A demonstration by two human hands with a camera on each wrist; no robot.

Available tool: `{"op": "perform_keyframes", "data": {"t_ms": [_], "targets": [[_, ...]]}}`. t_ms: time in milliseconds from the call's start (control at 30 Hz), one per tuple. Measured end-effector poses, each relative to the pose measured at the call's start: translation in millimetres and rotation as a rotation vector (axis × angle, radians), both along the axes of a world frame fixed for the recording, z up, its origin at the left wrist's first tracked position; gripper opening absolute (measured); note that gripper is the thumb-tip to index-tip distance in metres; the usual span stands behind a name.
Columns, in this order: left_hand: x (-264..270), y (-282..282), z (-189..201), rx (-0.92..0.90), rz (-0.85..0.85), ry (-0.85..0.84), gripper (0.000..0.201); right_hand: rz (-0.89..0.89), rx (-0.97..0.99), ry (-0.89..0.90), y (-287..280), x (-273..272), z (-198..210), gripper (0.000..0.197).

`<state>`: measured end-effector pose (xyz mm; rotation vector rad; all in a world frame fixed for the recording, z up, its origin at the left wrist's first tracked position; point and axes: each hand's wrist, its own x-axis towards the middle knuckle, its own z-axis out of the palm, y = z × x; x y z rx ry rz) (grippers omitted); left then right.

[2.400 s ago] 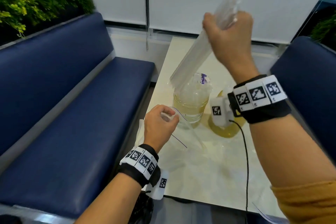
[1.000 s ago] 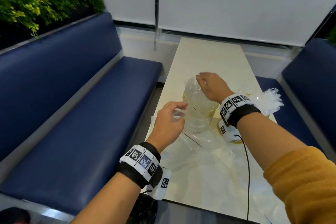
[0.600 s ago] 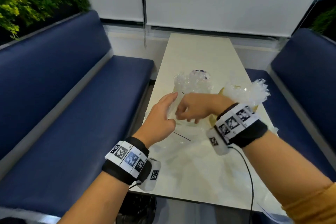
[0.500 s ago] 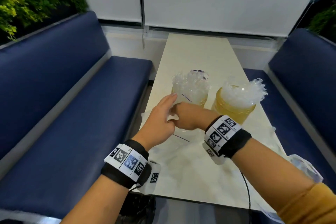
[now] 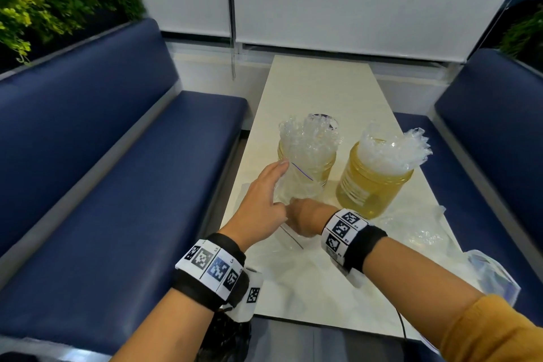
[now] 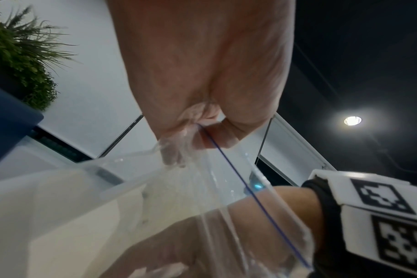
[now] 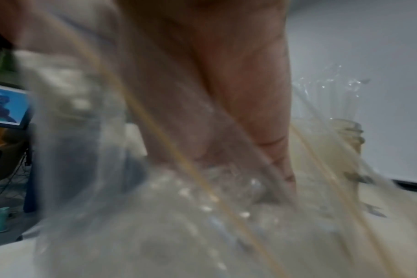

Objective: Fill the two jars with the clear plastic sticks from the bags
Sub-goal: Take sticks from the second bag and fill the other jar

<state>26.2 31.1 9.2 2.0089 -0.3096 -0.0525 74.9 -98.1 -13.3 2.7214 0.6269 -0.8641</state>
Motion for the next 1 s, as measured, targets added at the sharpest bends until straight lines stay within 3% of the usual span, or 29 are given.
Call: {"op": "perform_keyframes", "data": {"t_ms": [333,467,667,800,933,1000], "targets": [[0,2,-7,-0.012,0.004,-0.016,0.081,-0.078,0.115,0.053,-8,1,-2,0.050],[1,3,-11,0.098,0.027,-0.078,0.080,-0.039,0.075,0.008,-6,2,22,0.053],[5,-2,-23,0.267,0.043,-0.080,0.095,0.060,-0.064,-0.066,-1,5,79,0.050],[6,-6,-29,0.223,0.223,-0.106,0.072,0.049,0.073,-0.138,4,-3,121,0.043],[12,-8,-29,0.214,0.407,-0.165,0.026,0.087,0.220,-0.183,7,-9,142,0.041],[13,-9,-31,0.158,0.431,-0.150,0.030,0.071,0.355,-0.179,3,-9,148,0.045]]}}
